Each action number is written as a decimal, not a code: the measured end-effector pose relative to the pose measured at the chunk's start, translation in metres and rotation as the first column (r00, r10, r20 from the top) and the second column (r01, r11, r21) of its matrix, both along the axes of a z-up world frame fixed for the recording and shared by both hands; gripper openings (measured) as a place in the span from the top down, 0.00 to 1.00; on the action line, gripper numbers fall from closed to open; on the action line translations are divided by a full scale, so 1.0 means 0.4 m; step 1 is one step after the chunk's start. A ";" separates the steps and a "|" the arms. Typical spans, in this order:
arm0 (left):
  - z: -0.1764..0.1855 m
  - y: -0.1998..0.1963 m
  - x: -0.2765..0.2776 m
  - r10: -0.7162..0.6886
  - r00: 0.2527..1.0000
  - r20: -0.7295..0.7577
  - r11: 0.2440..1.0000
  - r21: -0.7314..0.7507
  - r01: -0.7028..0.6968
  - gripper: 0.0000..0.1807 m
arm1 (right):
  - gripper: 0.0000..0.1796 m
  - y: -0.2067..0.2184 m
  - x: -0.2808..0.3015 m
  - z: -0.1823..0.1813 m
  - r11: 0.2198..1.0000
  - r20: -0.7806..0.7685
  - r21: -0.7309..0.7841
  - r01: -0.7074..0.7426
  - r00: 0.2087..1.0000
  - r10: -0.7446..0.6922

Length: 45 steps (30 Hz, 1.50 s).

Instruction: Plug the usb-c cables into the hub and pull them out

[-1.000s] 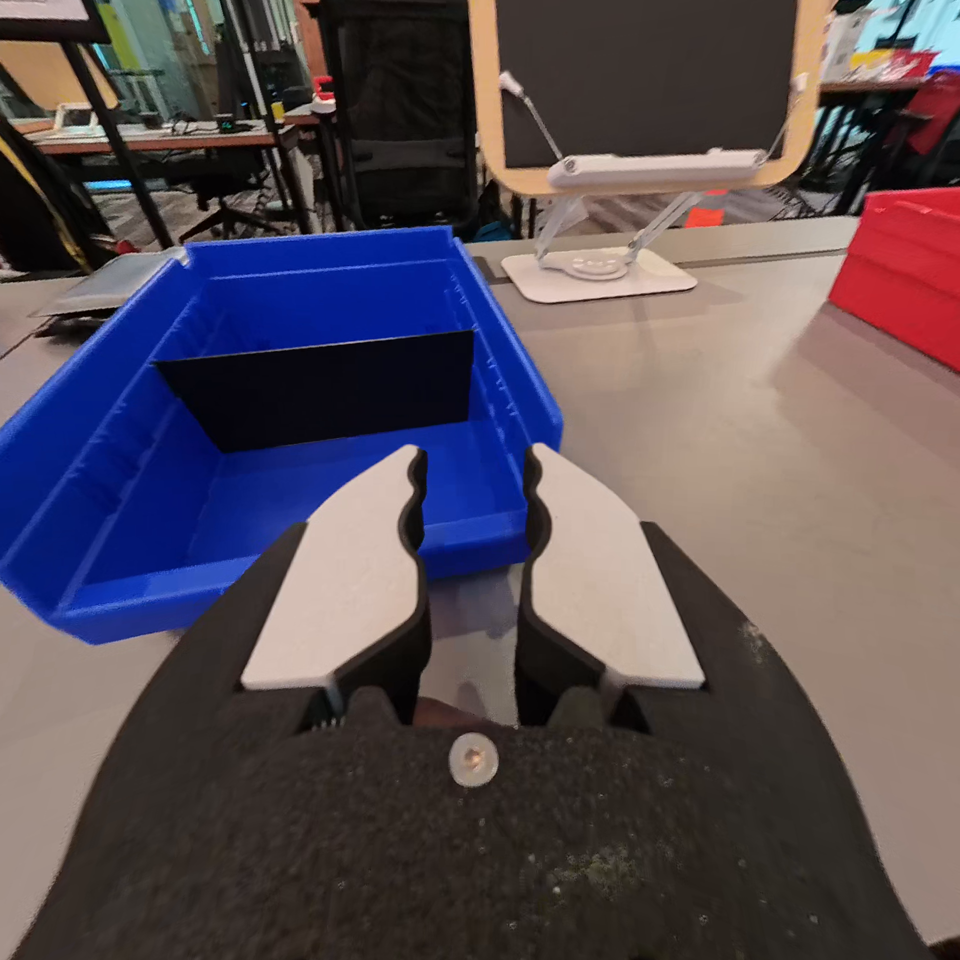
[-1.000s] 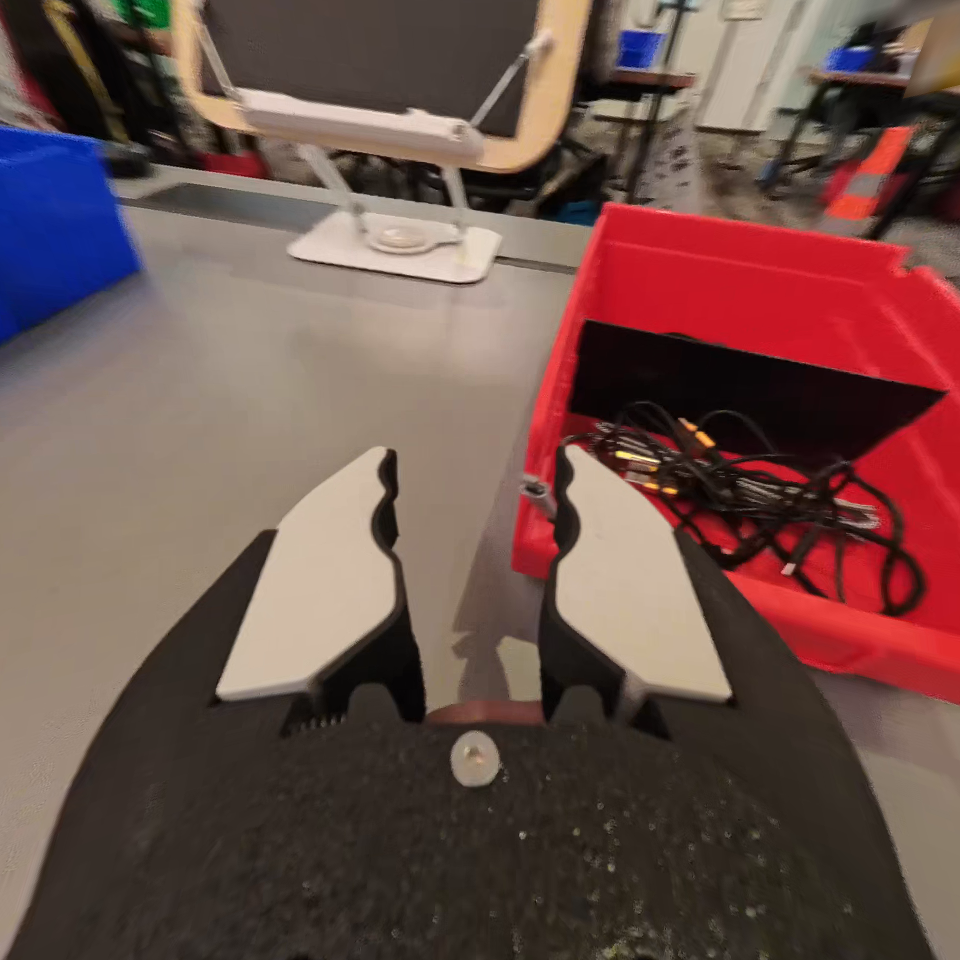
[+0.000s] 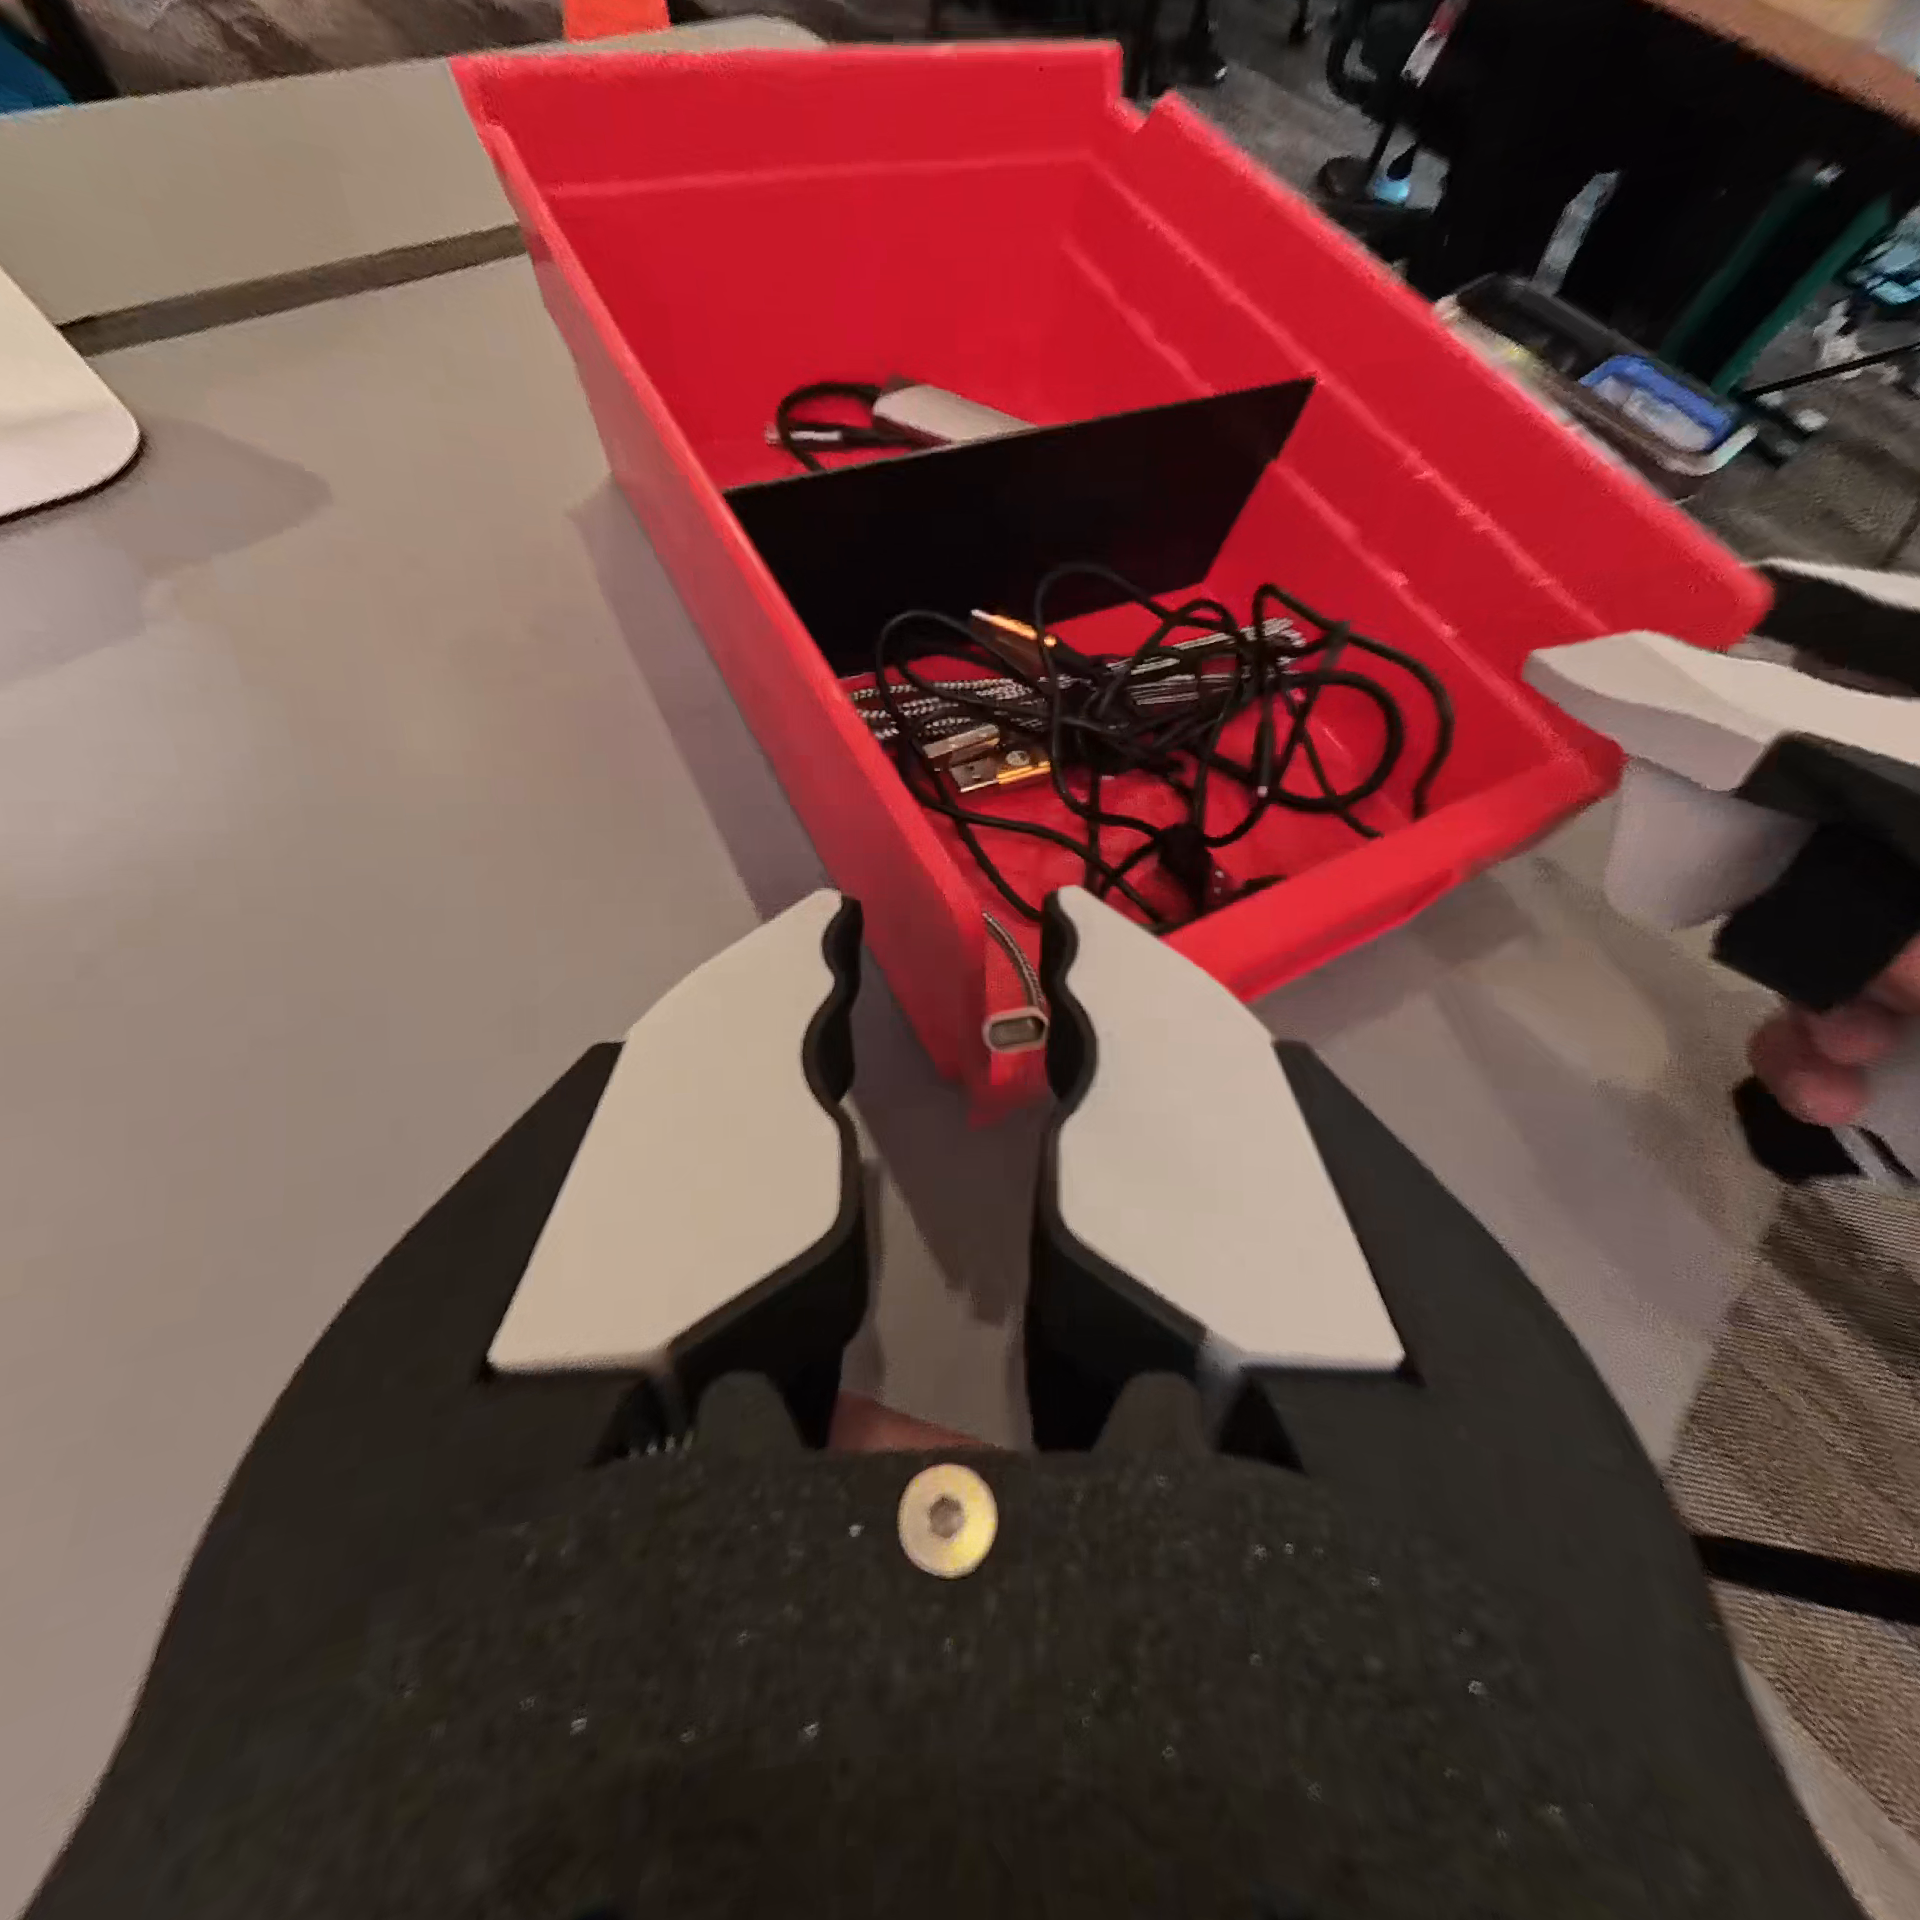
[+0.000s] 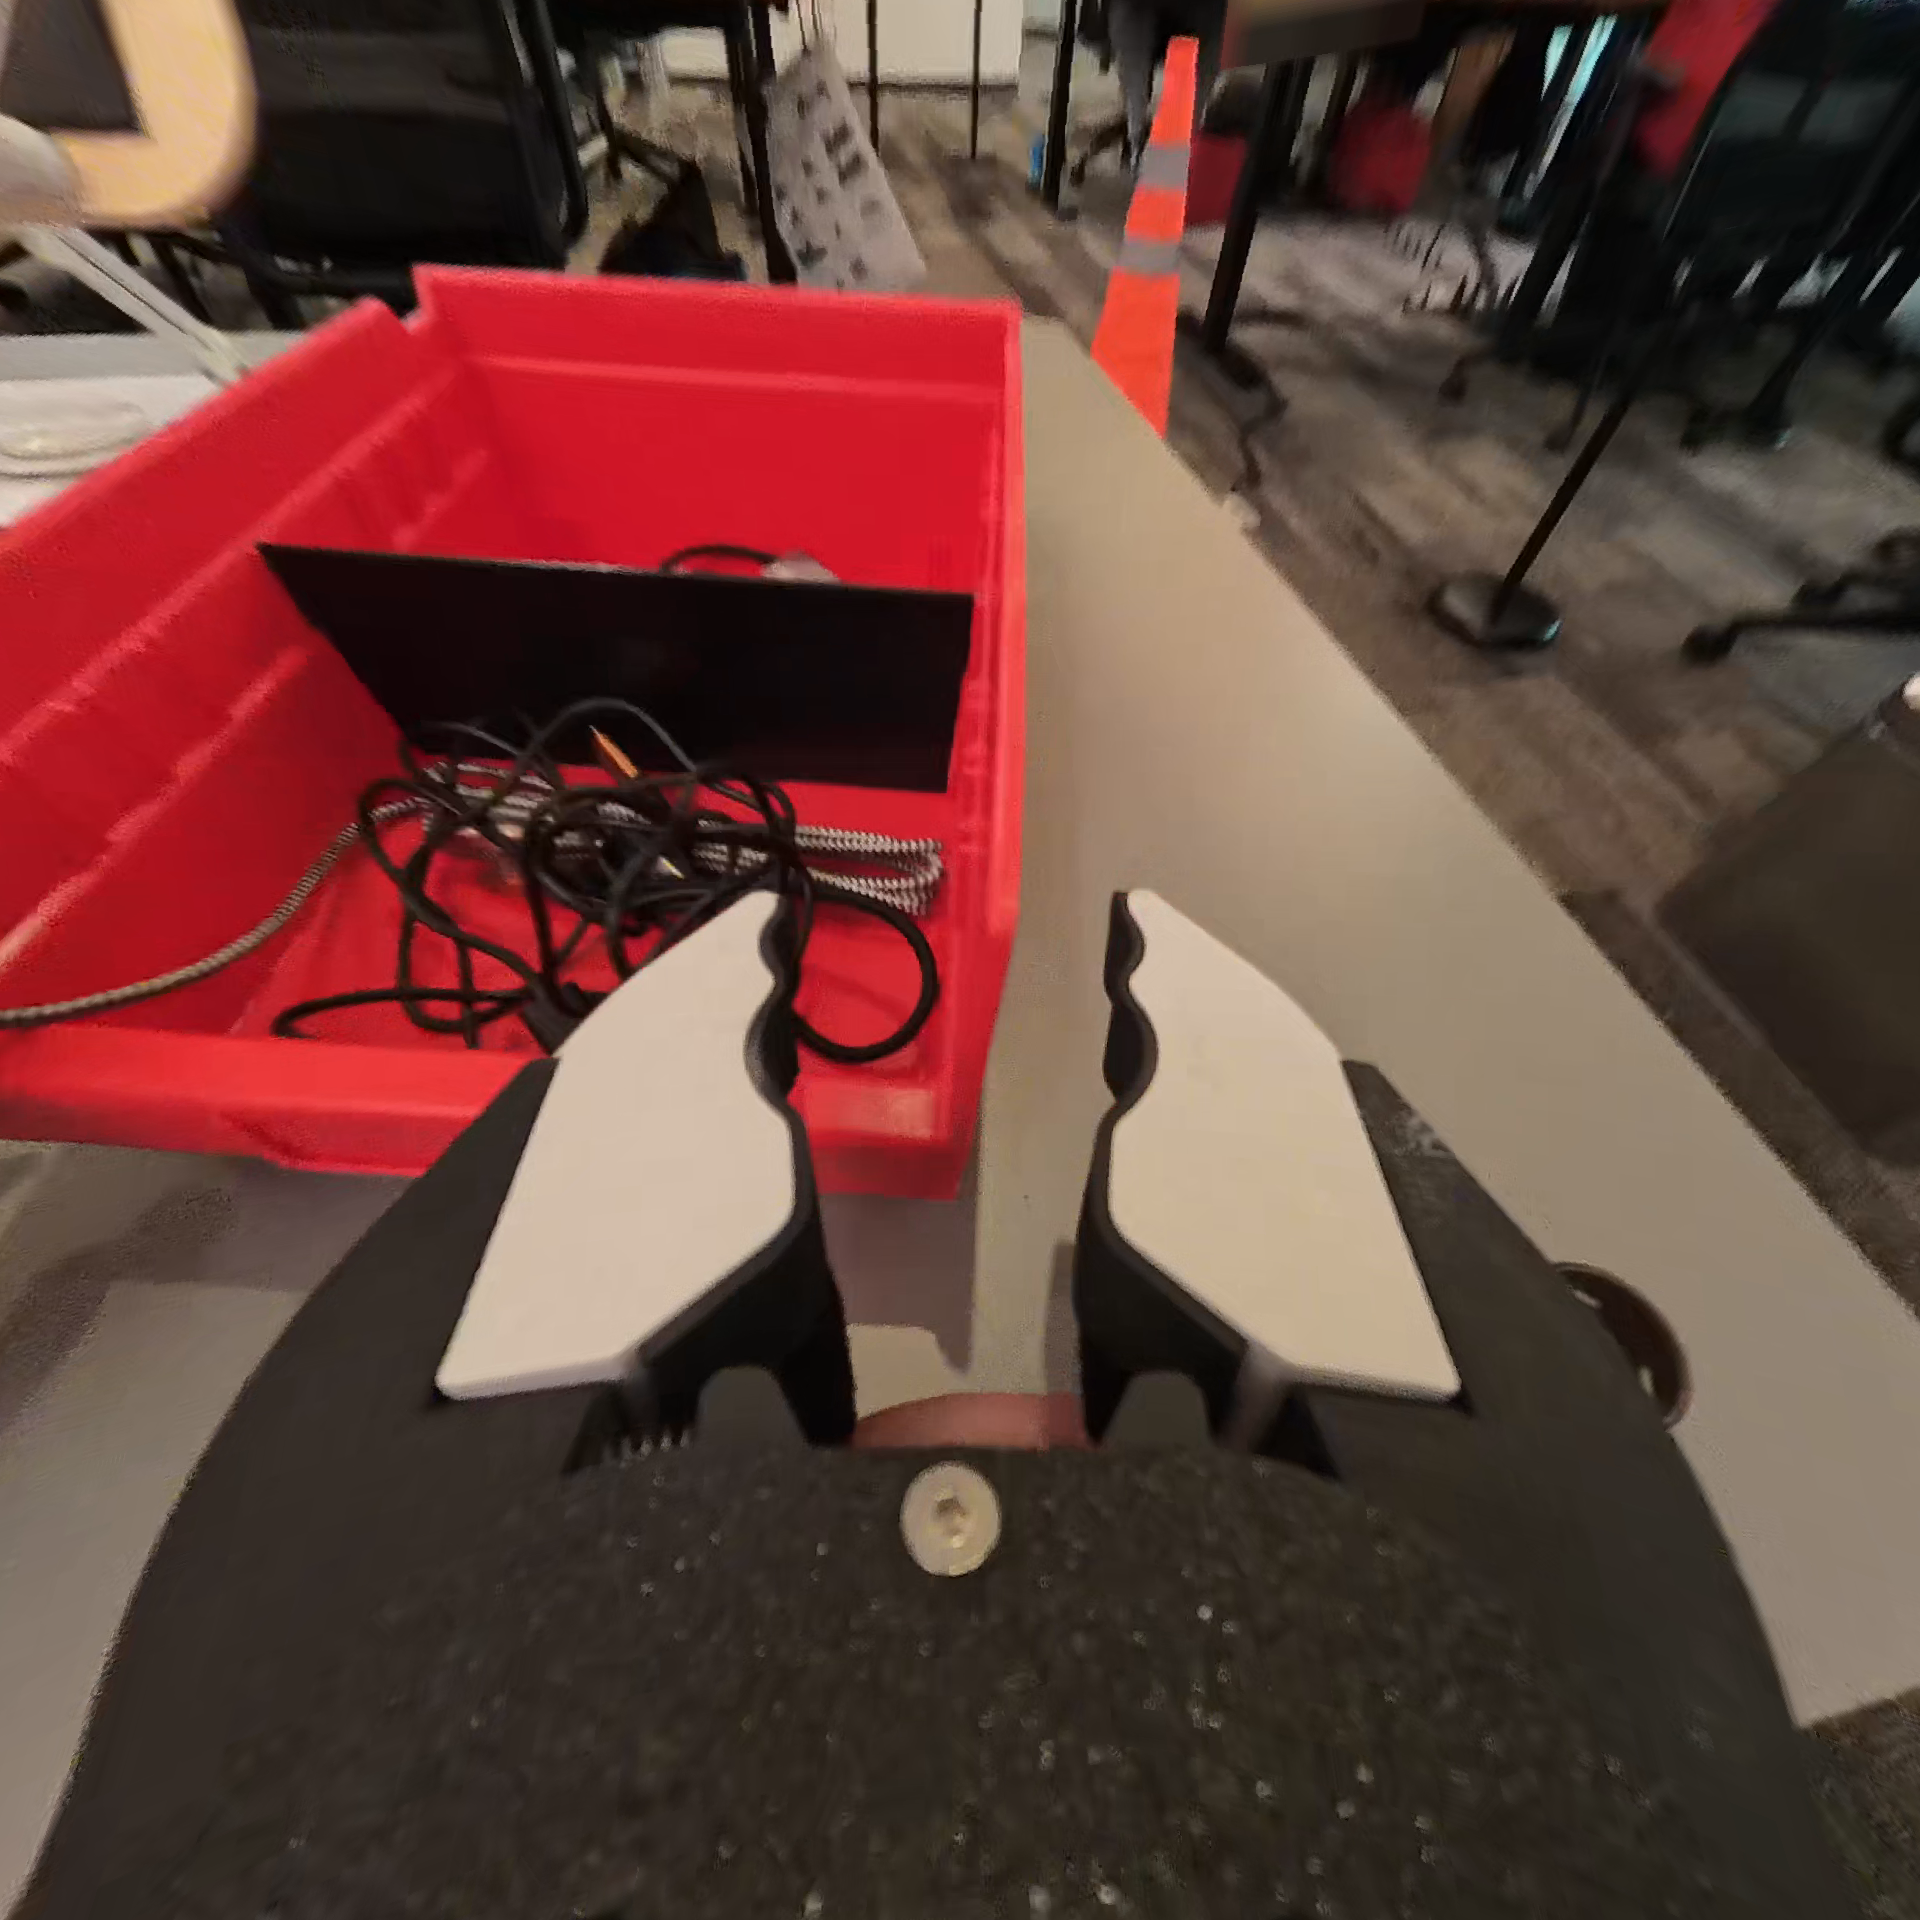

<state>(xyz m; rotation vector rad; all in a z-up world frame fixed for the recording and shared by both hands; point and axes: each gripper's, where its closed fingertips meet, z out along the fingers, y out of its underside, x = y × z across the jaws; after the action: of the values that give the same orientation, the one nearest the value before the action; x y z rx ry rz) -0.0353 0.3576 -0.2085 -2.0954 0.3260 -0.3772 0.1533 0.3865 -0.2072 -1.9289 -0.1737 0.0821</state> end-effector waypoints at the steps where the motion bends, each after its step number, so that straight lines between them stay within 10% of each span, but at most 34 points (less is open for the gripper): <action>1: -0.014 0.015 0.007 0.002 1.000 -0.011 1.000 -0.009 -0.002 0.84 | 0.71 0.009 0.003 -0.020 0.999 -0.024 -0.031 -0.005 1.000 0.005; 6: -0.039 0.065 0.007 0.058 0.995 -0.084 0.997 0.049 -0.054 0.90 | 0.97 0.024 -0.004 -0.066 0.989 -0.192 -0.148 -0.002 0.981 -0.027; 27: 0.032 -0.265 -0.610 0.502 0.860 -0.086 0.858 0.172 -0.484 0.95 | 0.99 -0.164 -0.645 -0.026 0.933 -0.075 -0.065 -0.355 0.934 0.350; 33: -0.010 -0.314 -0.568 0.205 0.969 0.141 0.975 0.056 -0.214 0.85 | 0.86 -0.174 -0.653 -0.059 0.886 -0.112 -0.128 -0.445 0.894 0.433; 38: 0.228 -0.504 -0.704 0.021 0.914 0.405 0.877 0.431 -0.211 0.83 | 0.83 -0.237 -0.595 -0.042 0.829 -0.081 -0.095 -0.551 0.834 0.545; 45: 0.144 -0.666 -1.283 0.619 0.726 0.299 0.630 0.364 -0.686 0.81 | 0.87 -0.290 -0.626 0.036 0.792 -0.011 0.035 -0.609 0.792 0.610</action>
<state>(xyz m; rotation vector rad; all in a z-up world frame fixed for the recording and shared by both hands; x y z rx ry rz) -0.5484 0.0913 -0.1508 -1.5608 -0.4237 0.0033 -0.0969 0.2707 -0.1928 -1.7702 -0.7817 0.5305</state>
